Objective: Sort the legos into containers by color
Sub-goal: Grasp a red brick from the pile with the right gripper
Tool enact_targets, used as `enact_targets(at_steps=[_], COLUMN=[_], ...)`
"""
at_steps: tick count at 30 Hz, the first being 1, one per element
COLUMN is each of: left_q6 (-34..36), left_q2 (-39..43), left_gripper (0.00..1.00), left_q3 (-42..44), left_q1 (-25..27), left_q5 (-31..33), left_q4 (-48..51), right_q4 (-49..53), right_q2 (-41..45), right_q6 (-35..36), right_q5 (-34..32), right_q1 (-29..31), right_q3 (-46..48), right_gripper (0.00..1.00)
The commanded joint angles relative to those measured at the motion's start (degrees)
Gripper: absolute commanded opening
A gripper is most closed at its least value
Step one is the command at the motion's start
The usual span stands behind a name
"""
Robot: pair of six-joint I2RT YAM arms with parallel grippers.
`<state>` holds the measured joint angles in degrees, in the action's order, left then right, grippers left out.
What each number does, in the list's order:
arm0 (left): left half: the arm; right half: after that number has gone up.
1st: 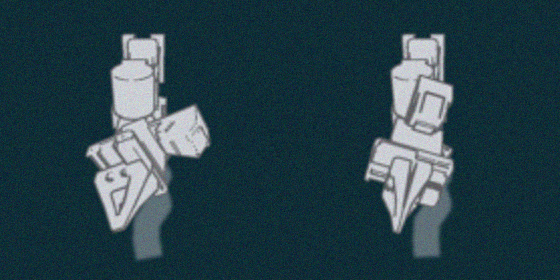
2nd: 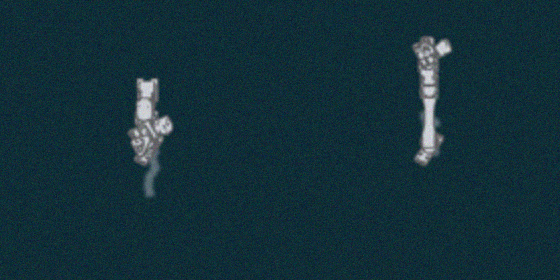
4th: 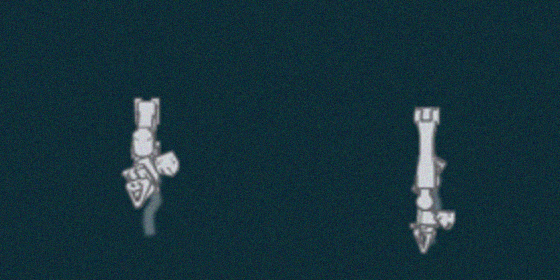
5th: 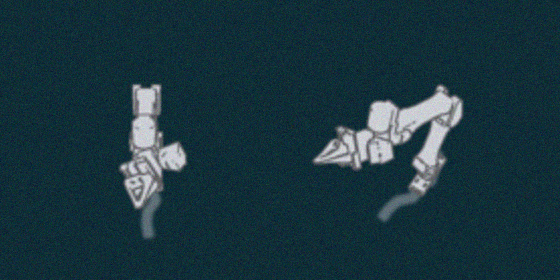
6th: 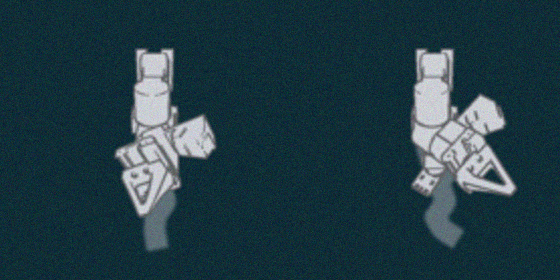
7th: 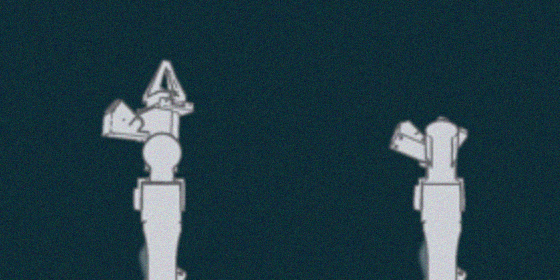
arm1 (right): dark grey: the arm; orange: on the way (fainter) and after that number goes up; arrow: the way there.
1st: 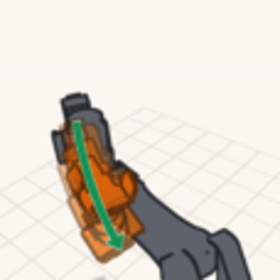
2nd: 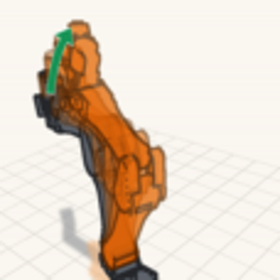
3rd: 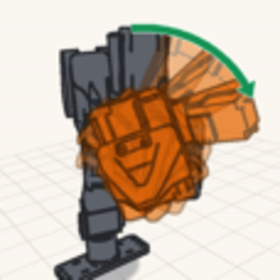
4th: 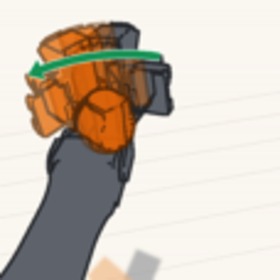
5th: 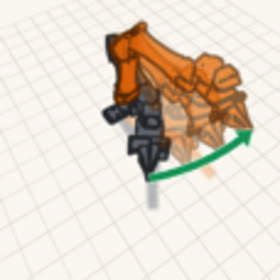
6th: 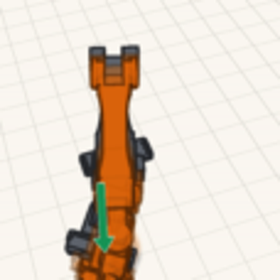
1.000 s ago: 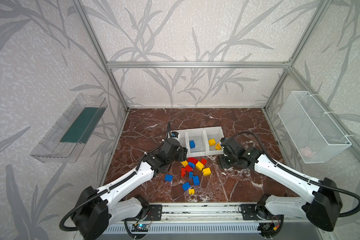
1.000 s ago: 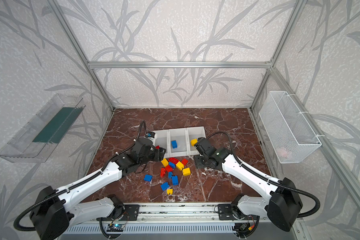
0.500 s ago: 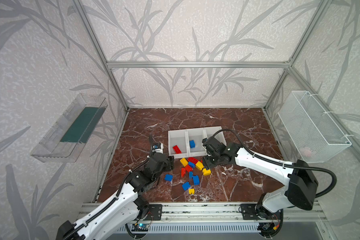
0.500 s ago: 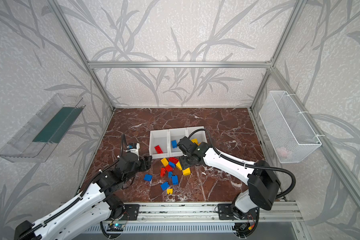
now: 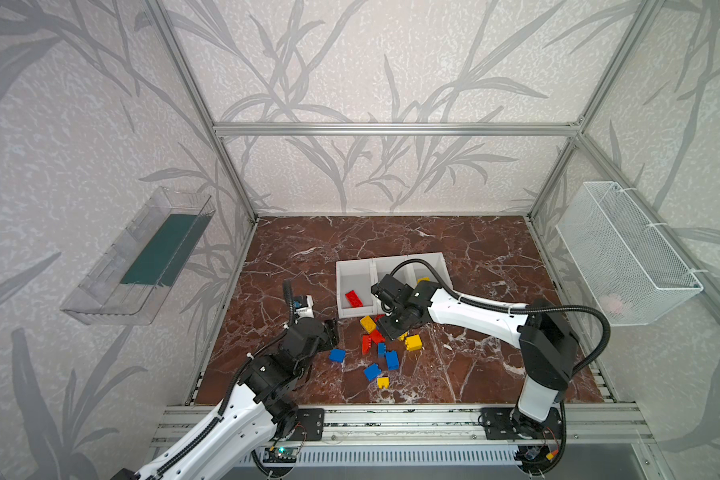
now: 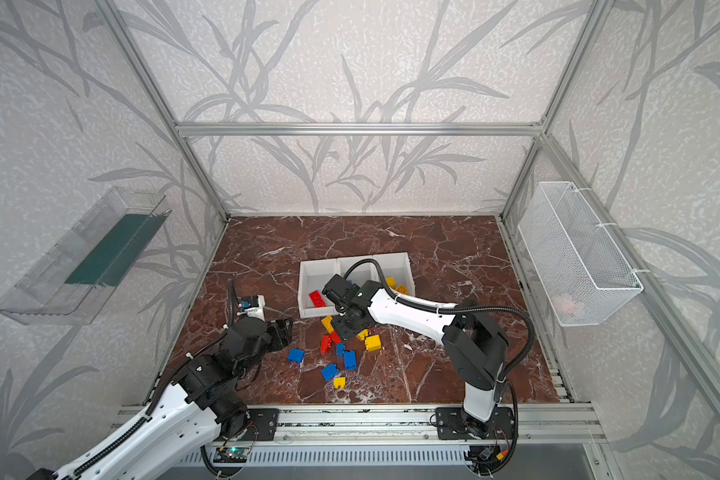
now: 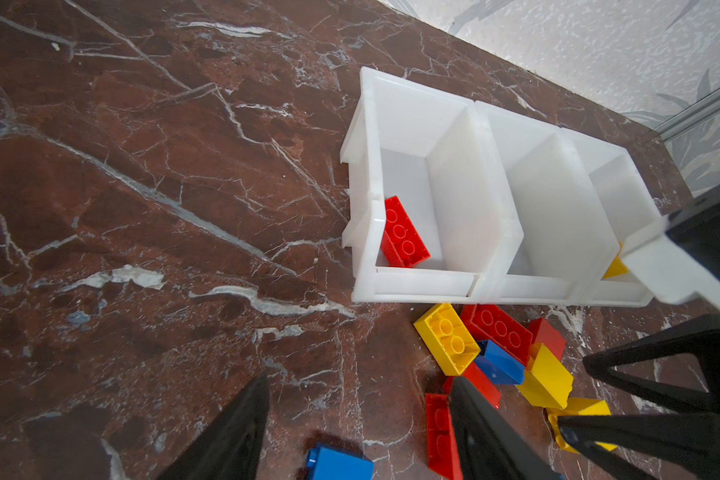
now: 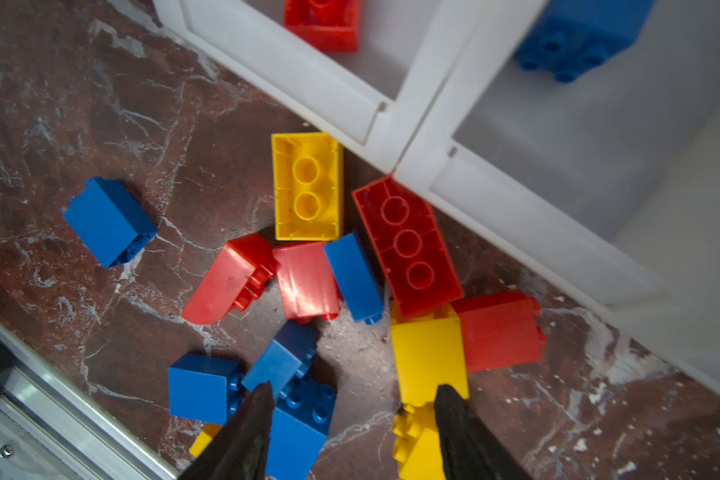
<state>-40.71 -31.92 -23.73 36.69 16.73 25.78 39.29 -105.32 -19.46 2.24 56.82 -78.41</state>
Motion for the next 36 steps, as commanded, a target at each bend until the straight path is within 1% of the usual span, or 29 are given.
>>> enact_targets(at_steps=[1,2,3,7,11,13,16,19,27,36], left_q6=[-1.8,-2.0,-2.5,-4.1,-4.8,-4.9,-4.7,-4.9,-4.7,-4.3], left_q2=[1.4,1.6,2.0,4.3,6.6,9.4,10.7,11.5,11.4,10.8], left_gripper=[0.71,0.71,0.71,0.71,0.71,0.71,0.71,0.71,0.71,0.71], left_q3=[0.8,0.8,0.7,1.0,1.9,2.2,2.4,2.5,2.8,2.8], left_q1=[-0.1,-0.2,-0.1,-0.2,-0.1,-0.2,-0.2,-0.2,-0.2,-0.2], left_q5=[2.6,2.7,3.0,3.7,3.9,4.0,3.9,3.6,2.2,1.4], left_q4=[2.9,3.3,4.0,7.2,8.6,9.0,9.8,10.8,10.0,9.5], right_q4=[1.3,1.3,1.6,2.8,2.2,2.8,4.2,4.1,5.5,4.8], right_q2=[-2.6,-3.4,-4.2,-7.6,-9.7,-11.0,-12.7,-13.8,-15.6,-15.8], right_q6=[-0.4,-0.7,-1.1,-3.7,-6.3,-6.9,-7.6,-8.0,-7.8,-7.4], right_q5=[1.0,1.0,0.7,0.1,-0.4,-1.0,-2.5,-2.2,-1.9,-0.8], right_q1=[1.4,1.4,3.5,4.7,5.3,5.6,5.8,5.9,6.4,6.5], right_q3=[-3.1,-3.8,-4.7,-7.9,-9.9,-11.5,-13.4,-14.0,-14.9,-14.0], right_gripper=[0.60,0.60,0.58,0.56,0.58,0.58,0.58,0.57,0.49,0.30])
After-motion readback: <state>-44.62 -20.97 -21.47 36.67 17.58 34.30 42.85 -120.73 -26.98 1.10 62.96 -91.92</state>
